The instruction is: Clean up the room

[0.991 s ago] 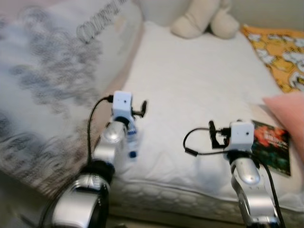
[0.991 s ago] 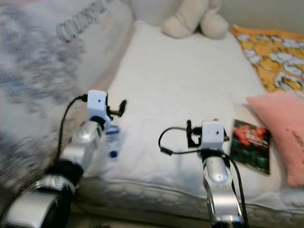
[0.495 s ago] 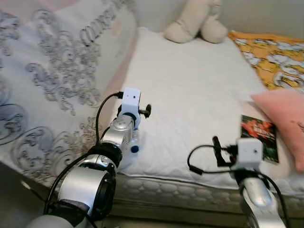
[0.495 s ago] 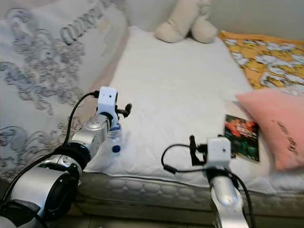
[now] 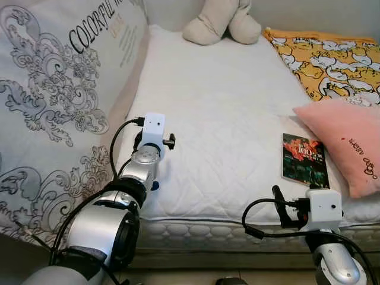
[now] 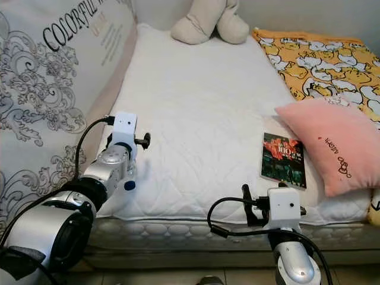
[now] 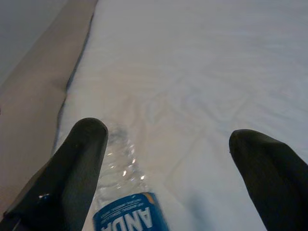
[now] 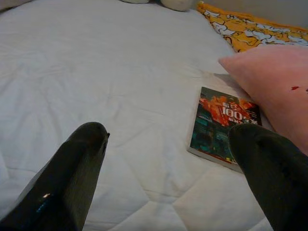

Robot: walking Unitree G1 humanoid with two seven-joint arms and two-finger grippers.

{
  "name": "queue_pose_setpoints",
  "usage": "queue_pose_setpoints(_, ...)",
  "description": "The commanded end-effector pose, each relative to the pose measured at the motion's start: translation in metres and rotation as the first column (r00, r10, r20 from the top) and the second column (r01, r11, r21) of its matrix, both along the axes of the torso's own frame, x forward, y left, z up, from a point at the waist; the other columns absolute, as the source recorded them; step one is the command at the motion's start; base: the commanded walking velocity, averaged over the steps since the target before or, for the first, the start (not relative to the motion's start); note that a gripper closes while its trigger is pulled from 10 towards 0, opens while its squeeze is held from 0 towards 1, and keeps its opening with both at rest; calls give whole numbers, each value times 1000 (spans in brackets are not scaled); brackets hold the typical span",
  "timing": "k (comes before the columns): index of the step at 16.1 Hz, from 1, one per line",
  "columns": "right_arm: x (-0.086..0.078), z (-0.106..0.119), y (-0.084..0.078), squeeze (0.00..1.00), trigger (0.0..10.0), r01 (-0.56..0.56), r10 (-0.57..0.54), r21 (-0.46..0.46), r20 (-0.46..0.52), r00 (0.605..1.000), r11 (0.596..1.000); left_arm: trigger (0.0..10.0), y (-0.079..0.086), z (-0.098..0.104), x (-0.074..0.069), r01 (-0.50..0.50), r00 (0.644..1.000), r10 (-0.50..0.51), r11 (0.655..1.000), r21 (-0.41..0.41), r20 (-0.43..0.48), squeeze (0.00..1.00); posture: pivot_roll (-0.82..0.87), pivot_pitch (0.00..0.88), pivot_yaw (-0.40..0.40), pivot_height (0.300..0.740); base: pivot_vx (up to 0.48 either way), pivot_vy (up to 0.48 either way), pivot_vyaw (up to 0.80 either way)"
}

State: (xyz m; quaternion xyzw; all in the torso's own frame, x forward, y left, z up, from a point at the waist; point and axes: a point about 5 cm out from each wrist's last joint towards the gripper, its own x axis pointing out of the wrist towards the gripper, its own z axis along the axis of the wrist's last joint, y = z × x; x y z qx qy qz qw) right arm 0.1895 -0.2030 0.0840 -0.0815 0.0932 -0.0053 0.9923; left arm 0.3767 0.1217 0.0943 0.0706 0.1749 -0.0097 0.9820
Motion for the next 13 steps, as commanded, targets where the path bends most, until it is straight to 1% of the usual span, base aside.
queue_pose_setpoints(1, -3, 5, 1, 0, 10000, -20, 20, 5, 2, 1000, 1000, 10000, 7, -1, 0, -37, 999, 38, 998, 54, -20, 0, -317, 63, -22, 740, 0, 0, 0)
queue_pose_setpoints(4, -7, 5, 1, 0, 10000, -29, 29, 4, -15, 999, 1000, 10000, 13, -13, -6, -69, 994, 74, 996, 61, -78, 0, -325, 70, -30, 740, 0, 0, 0)
queue_pose_setpoints(8, -11, 4, 3, 0, 10000, -48, 48, 8, -36, 998, 999, 10000, 15, -27, -15, -70, 986, 77, 996, 51, -145, 0, -331, 80, -32, 740, 0, 0, 0)
queue_pose_setpoints(10, -13, 3, 6, 0, 10000, -63, 64, 16, -49, 997, 998, 10000, 18, -34, -19, -79, 980, 94, 993, 91, -174, 0, -334, 85, -30, 740, 0, 0, 0)
queue_pose_setpoints(12, -16, 3, 7, 0, 10000, -65, 66, 20, -60, 996, 998, 10000, 26, -40, -24, -101, 971, 138, 977, 186, -195, 0, -341, 89, -24, 740, 0, 0, 0)
queue_pose_setpoints(13, -16, 2, 7, 0, 10000, -65, 66, 21, -62, 996, 998, 10000, 26, -43, -26, -96, 969, 136, 976, 193, -207, 0, -342, 89, -23, 740, 0, 0, 0)
